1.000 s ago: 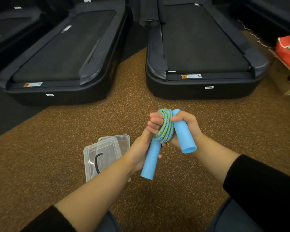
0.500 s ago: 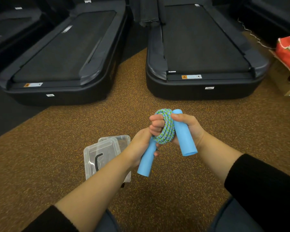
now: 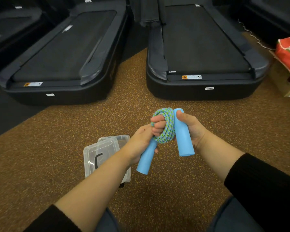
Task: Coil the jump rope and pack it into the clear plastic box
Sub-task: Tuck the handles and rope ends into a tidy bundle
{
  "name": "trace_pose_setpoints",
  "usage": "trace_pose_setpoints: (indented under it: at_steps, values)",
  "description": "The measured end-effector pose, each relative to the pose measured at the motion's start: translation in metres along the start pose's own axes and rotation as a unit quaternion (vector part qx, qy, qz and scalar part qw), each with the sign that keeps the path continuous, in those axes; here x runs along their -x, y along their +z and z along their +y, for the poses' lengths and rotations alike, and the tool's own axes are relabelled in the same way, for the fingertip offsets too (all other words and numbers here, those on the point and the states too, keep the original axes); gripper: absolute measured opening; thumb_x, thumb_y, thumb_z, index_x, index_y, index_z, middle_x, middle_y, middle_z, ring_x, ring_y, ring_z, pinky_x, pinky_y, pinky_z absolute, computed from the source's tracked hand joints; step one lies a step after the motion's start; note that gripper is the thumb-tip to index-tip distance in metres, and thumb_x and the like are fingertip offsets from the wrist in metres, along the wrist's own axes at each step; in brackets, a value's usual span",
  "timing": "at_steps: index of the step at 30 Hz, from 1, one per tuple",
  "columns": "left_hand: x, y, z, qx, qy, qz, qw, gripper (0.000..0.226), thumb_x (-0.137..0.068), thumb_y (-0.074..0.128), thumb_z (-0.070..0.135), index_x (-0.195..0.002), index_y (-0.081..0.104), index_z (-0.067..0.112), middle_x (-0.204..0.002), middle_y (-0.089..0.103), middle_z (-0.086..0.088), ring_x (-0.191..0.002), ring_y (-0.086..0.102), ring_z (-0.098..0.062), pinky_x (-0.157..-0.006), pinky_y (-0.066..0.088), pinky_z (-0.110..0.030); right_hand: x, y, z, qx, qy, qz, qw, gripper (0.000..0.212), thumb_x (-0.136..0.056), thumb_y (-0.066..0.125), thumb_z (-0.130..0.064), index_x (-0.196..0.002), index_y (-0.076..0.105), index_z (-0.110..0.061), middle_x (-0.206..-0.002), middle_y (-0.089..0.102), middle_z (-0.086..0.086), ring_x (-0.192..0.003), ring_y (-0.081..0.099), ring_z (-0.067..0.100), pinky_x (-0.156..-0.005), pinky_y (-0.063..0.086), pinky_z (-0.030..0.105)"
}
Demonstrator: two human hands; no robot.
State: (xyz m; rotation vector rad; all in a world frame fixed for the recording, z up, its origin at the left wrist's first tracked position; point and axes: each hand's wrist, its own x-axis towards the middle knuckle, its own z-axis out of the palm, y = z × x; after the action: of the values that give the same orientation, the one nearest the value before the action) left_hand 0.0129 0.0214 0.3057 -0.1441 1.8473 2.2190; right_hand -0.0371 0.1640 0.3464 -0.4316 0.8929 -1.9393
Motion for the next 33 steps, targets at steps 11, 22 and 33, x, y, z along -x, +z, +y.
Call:
trace_pose_setpoints:
  at_steps: [11,22,33]
  values:
    - [0.007,-0.002,-0.001,0.020,-0.002,-0.015,1.000,0.020,-0.089,0.049,0.031,-0.079,0.057,0.017,-0.054,0.050,0.008,-0.040,0.045,-0.004,-0.034,0.041,-0.016,0.001,0.001,0.006,0.006,0.026,0.014,1.000,0.051,-0.043,0.087,-0.038,-0.082,0.077,-0.006,-0.073,0.075,0.007,-0.074,0.072,0.017,-0.075,0.057,0.028]
    - [0.006,0.002,0.012,-0.061,0.058,0.019,0.996,0.028,-0.084,0.045,0.028,-0.097,0.050,0.003,-0.058,0.044,0.000,-0.035,0.046,-0.003,-0.033,0.040,-0.015,-0.001,0.030,-0.007,0.057,0.056,0.160,0.984,0.040,-0.068,0.061,-0.035,-0.084,0.063,0.002,-0.057,0.068,0.006,-0.052,0.066,0.015,-0.060,0.057,0.025]
    - [0.013,0.005,0.025,-0.098,0.070,-0.005,0.993,0.031,-0.099,0.035,0.013,-0.069,0.043,0.016,-0.053,0.042,0.007,-0.040,0.045,-0.001,-0.038,0.043,-0.017,0.004,0.033,-0.013,0.151,0.057,0.152,0.975,0.015,-0.068,0.066,-0.015,-0.061,0.071,-0.003,-0.054,0.066,0.008,-0.051,0.065,0.015,-0.058,0.056,0.025]
